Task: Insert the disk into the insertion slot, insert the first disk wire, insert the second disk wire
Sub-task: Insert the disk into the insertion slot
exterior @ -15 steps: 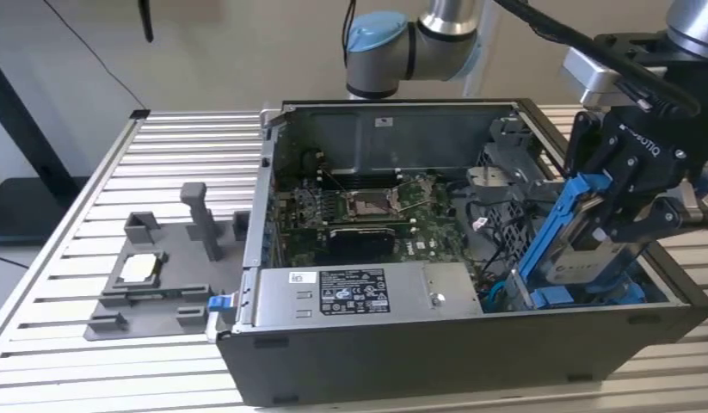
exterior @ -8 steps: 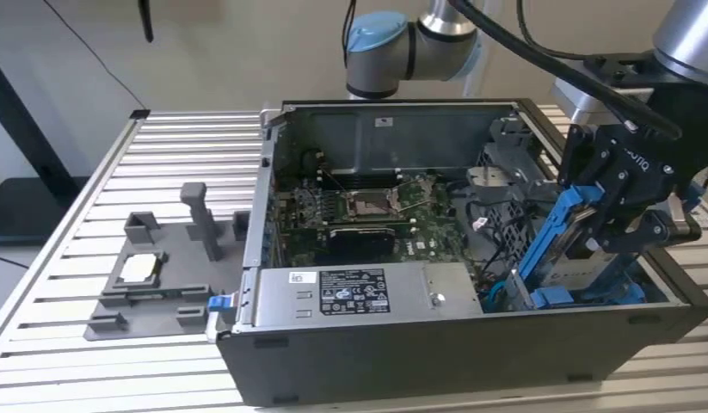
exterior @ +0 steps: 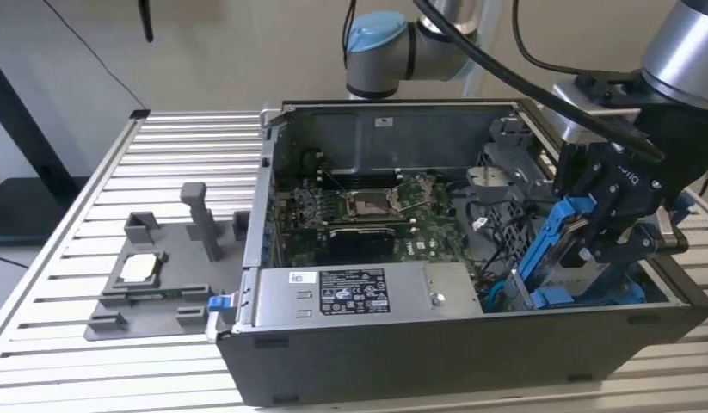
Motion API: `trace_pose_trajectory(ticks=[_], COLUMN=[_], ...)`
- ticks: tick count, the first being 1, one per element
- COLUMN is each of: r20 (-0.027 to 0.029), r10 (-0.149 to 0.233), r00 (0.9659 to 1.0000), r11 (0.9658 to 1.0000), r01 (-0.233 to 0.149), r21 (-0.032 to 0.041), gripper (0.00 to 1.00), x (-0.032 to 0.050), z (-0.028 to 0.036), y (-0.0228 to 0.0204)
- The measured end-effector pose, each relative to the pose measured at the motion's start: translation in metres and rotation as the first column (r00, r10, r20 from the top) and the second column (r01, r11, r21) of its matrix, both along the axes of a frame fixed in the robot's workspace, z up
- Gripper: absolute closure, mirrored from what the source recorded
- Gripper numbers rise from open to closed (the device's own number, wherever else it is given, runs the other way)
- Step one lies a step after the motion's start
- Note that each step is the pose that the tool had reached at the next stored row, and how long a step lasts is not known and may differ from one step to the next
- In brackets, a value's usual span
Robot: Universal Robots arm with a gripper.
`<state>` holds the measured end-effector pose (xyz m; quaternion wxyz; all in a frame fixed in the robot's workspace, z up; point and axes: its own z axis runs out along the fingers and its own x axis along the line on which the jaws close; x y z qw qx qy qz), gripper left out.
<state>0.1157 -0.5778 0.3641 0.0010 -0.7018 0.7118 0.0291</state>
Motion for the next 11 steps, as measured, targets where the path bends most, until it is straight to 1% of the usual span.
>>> trace_pose_trajectory(ticks=[7, 9, 10, 11], r20=[-0.0001, -0.0001, -0.0001, -0.0001], r10=[0.0, 0.0, 0.0, 0.0], r00=[1.0, 1.0, 1.0, 1.0], r11=[1.0, 1.0, 1.0, 1.0], r01=[0.0, 0.0, 0.0, 0.0], r21=[0.0004, 0.0005, 0.0004, 0.0004], gripper=[0.67, 0.66, 0.6, 0.6], x=[0.0, 0.0, 0.0, 0.0], z=[-0.0006, -0.0007, -0.0007, -0.0007], y=[0.0, 0.0, 0.0, 0.0])
